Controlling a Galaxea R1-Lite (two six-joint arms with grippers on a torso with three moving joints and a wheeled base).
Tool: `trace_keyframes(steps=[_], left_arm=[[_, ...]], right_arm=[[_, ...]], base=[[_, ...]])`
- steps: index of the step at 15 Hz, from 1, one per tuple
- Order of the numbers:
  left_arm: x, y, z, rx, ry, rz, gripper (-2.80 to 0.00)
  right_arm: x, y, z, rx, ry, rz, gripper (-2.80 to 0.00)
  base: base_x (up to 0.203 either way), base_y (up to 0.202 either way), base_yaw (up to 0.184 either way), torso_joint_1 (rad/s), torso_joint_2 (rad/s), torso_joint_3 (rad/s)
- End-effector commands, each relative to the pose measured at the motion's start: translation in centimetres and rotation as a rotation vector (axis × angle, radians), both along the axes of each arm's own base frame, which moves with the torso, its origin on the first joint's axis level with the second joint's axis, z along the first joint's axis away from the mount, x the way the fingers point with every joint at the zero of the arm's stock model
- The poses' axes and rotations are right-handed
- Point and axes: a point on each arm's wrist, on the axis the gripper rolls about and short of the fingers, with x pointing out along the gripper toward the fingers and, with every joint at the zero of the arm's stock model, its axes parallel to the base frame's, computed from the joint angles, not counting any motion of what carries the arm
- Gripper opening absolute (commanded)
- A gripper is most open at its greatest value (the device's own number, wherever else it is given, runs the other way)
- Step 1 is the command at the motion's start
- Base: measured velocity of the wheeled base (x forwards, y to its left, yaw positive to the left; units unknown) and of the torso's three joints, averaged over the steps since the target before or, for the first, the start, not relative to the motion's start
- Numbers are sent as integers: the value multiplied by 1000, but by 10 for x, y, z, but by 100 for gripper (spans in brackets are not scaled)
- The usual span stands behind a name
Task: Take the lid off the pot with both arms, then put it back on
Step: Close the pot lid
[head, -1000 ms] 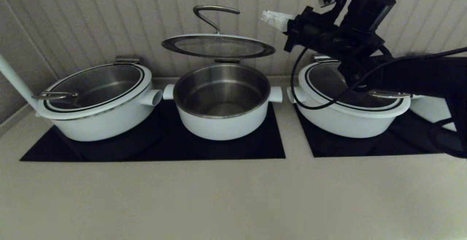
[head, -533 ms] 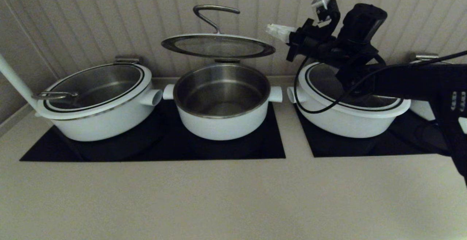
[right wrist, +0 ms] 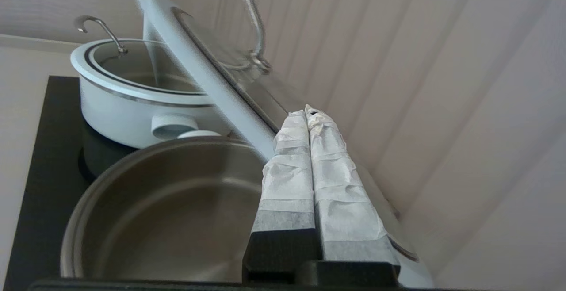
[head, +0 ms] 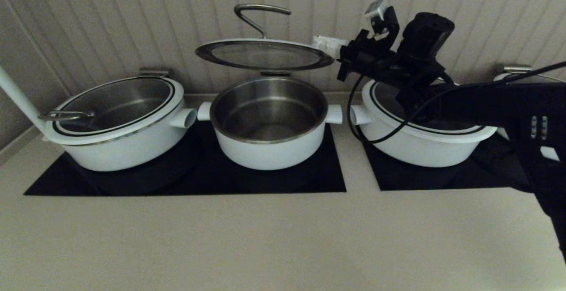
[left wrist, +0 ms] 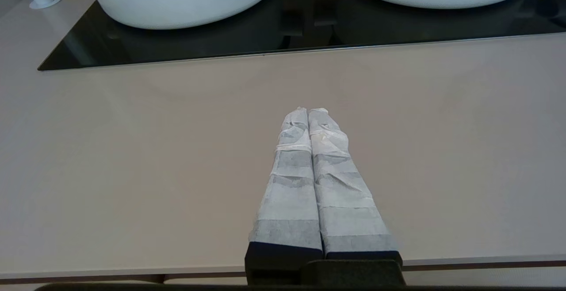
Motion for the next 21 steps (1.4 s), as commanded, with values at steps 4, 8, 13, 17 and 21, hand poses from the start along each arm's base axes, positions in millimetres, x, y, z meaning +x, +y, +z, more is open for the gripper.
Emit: trace_keyframes(steps=[4, 8, 13, 17, 21], left_arm=[[0, 0, 0, 0, -1, 0, -280], [0, 0, 0, 0, 0, 0, -280], [0, 0, 0, 0, -1, 0, -280], [0, 0, 0, 0, -1, 0, -280], [0, 0, 0, 0, -1, 0, -280]], right_arm=[[0, 6, -3, -10, -10, 12, -280], [-2, 9, -3, -10, -11, 19, -280], [-3, 11, -3, -13, -17, 24, -280], [-6, 18, -5, -20, -17, 37, -280], [-5, 25, -10, -33, -24, 43, -280]], base=[[0, 0, 0, 0, 0, 0], [0, 0, 0, 0, 0, 0], [0, 0, 0, 0, 0, 0], [0, 0, 0, 0, 0, 0], [0, 0, 0, 0, 0, 0]])
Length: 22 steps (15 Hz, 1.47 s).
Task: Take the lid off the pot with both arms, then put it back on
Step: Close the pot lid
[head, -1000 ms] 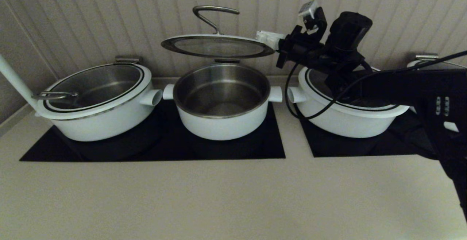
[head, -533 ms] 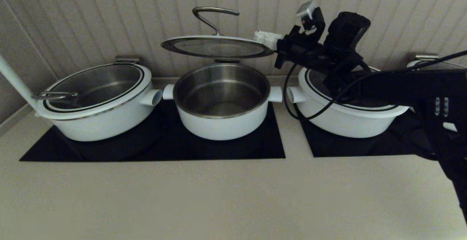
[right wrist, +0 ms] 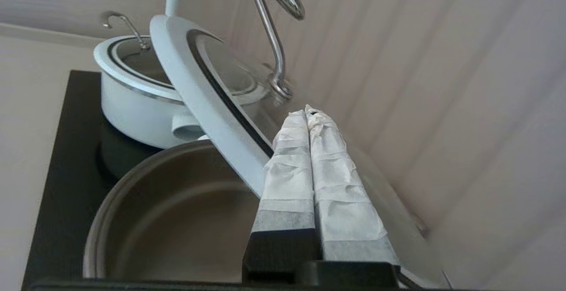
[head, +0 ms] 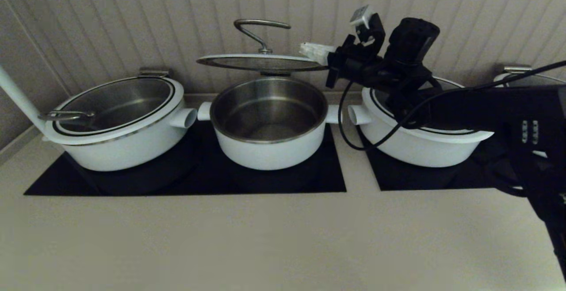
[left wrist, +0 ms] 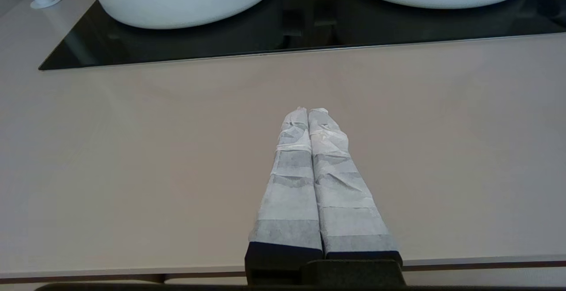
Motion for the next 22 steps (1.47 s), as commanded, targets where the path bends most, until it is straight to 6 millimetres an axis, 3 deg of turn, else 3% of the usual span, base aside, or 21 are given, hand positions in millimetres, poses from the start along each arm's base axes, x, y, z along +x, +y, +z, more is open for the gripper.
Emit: trace_keyframes(steps=[1, 22], left_arm=[[0, 0, 0, 0, 0, 0, -280], [0, 0, 0, 0, 0, 0, -280]], right_arm=[[1, 3, -3, -9, -15, 4, -280], [-11, 22, -22, -62, 2, 37, -280]], base=[[0, 0, 0, 0, 0, 0], [0, 0, 0, 0, 0, 0]])
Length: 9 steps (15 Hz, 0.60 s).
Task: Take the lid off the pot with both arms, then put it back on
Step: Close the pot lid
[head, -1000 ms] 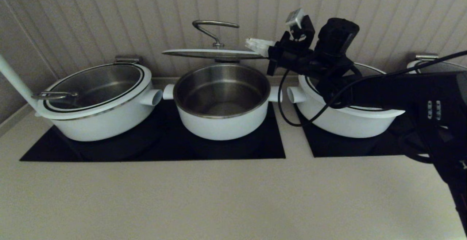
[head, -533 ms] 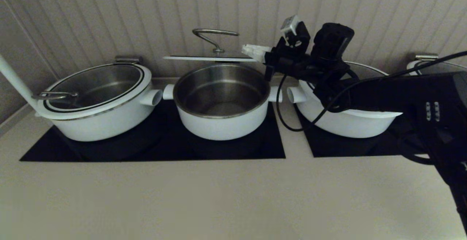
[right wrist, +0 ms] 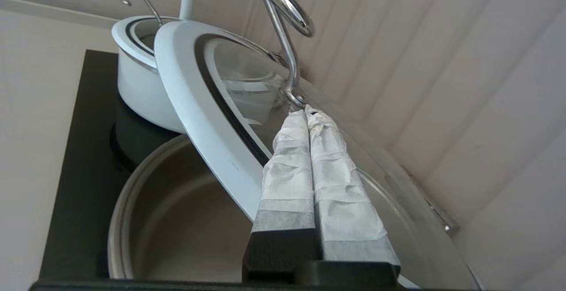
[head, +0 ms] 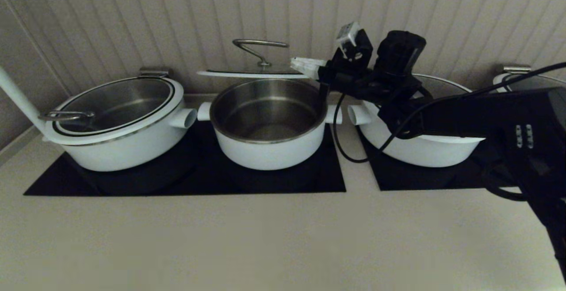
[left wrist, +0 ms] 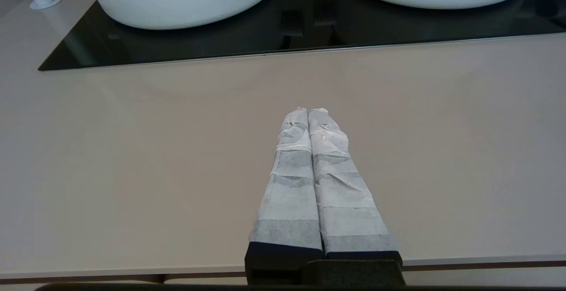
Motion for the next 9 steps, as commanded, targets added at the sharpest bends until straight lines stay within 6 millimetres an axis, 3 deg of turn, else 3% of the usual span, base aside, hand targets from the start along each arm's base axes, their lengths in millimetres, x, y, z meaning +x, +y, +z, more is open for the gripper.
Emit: trace_keyframes(steps=[1, 9], left_arm=[[0, 0, 0, 0, 0, 0, -280], [0, 0, 0, 0, 1, 0, -280]], right_arm=[[-4, 3, -2, -8, 8, 13, -280], [-14, 6, -11, -33, 20, 29, -280]], base=[[0, 0, 0, 0, 0, 0], [0, 0, 0, 0, 0, 0]])
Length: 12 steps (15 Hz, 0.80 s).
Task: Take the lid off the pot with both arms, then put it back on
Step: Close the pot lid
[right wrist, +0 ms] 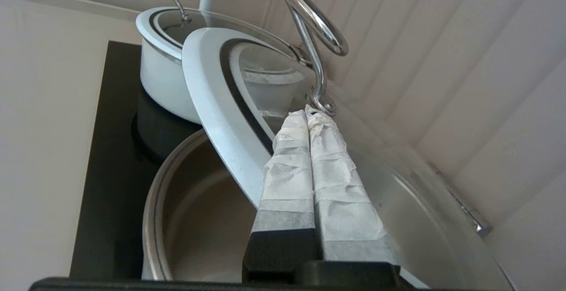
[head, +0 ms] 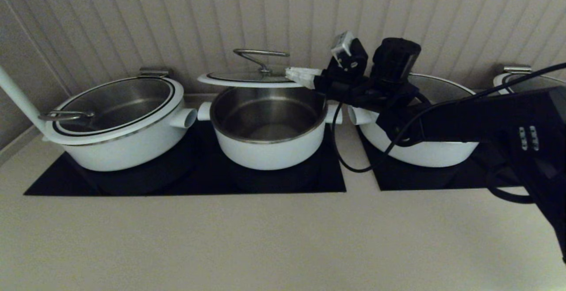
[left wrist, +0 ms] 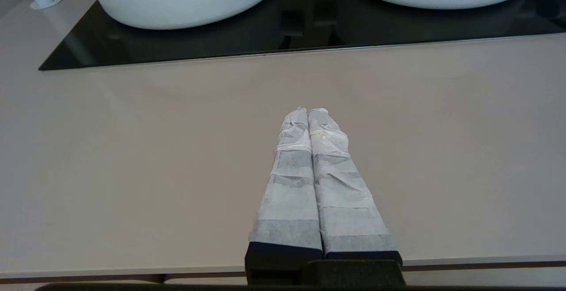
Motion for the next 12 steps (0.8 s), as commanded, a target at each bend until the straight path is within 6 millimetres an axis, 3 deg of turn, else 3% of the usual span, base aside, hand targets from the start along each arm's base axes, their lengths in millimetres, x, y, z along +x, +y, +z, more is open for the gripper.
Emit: trace_keyframes(steps=[1, 12], left_arm=[[0, 0, 0, 0, 0, 1, -280], [0, 0, 0, 0, 1, 1, -280]], right_arm=[[-6, 1, -2, -10, 11, 12, -280], [-29, -6, -16, -42, 65, 35, -280]], base=[[0, 0, 0, 0, 0, 0], [0, 0, 0, 0, 0, 0]])
